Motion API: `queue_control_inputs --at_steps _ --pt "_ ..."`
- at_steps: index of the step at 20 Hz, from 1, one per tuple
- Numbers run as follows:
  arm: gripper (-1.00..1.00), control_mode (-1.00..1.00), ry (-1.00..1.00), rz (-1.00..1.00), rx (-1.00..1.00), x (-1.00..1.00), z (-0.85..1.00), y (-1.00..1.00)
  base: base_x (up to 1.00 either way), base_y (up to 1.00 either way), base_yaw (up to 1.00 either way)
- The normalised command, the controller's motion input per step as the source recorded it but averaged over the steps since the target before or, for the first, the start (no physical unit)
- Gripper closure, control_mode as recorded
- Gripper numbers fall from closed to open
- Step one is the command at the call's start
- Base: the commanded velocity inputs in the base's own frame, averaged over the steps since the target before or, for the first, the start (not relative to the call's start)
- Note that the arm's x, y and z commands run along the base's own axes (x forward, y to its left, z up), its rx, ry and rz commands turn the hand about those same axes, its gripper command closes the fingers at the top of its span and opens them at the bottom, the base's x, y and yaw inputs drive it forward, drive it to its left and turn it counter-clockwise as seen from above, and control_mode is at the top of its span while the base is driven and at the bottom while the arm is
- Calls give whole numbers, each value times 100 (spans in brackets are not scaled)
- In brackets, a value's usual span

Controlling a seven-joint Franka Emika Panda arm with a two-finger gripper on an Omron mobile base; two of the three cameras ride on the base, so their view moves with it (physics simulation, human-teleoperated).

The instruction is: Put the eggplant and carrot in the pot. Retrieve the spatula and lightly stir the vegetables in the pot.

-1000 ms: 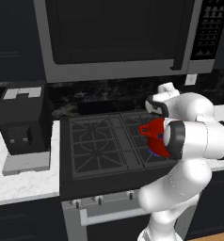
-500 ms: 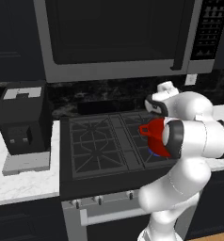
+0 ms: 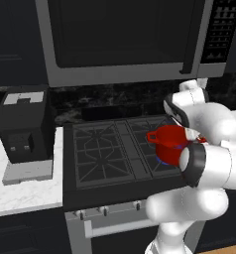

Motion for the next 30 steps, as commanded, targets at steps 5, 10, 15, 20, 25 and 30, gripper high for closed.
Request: queue_control_inputs --at_steps 5,10,15,20,25,30 --pt "-100 -100 -6 -9 8 -9 15 -56 0 0 0" --pt "-100 -100 -2 -7 14 6 10 -95 0 0 0" --pt "-100 -100 0 0 15 67 -7 -100 0 0 0" --pt "-100 -100 -3 3 20 75 -49 -86 0 0 0" --pt "-100 -100 -16 10 15 49 -95 -26 0 0 0" --pt "-100 -100 -13 5 3 45 -62 0 0 0 0"
